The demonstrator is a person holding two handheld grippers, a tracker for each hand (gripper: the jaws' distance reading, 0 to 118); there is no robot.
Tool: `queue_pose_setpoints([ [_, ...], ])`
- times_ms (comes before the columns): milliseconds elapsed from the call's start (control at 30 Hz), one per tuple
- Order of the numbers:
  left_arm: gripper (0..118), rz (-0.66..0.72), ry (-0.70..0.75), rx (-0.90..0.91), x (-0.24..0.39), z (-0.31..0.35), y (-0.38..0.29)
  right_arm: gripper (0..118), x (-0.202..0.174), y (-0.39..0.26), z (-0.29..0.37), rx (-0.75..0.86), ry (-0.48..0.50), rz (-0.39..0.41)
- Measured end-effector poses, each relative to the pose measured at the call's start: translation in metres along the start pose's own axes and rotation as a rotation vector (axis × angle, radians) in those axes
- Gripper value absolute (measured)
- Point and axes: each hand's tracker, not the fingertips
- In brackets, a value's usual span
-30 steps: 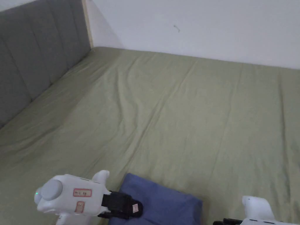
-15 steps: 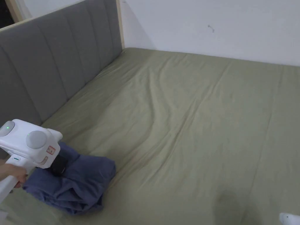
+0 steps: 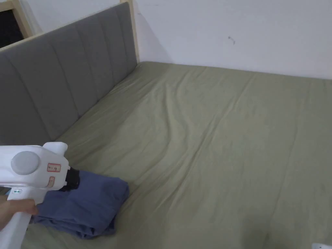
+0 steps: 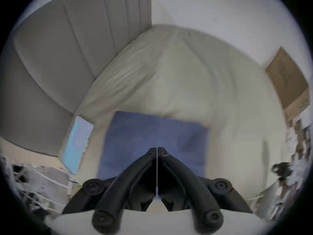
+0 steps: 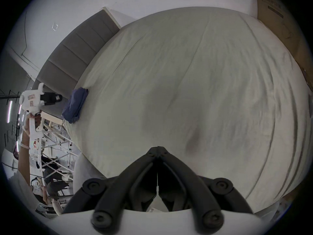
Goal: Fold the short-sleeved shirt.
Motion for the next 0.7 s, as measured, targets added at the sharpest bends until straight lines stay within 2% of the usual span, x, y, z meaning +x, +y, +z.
queue_pose_setpoints([
  [100,0,-0.045,-0.077,0.018,0.044,0.019,-0.021,0,0.0,-0.006,0.009,0.018,-0.02,0.016],
  [200,0,-0.144,-0.06,0.036,0.1,0.035,-0.05,0,0.01,-0.013,0.02,0.045,0.02,-0.032],
  [333,0,-0.178,-0.096,0.037,0.162,0.044,-0.087,0,0.023,-0.021,0.037,0.09,0.025,-0.07],
  [400,0,-0.199,-0.073,0.07,0.189,0.05,-0.103,0,0.029,-0.025,0.048,0.113,0.021,-0.074],
  [467,0,-0.284,-0.03,0.12,0.223,0.062,-0.121,0,0.033,-0.027,0.058,0.141,0.004,-0.077],
  [567,0,-0.368,-0.006,0.221,0.253,0.078,-0.13,0,0.03,-0.02,0.046,0.239,-0.063,-0.025],
  [667,0,-0.356,-0.024,0.308,0.273,0.094,-0.129,0,0.032,-0.017,0.047,0.354,-0.123,0.023],
  [700,0,-0.357,-0.024,0.336,0.28,0.102,-0.127,0,0.021,-0.01,0.076,0.39,-0.133,0.032],
])
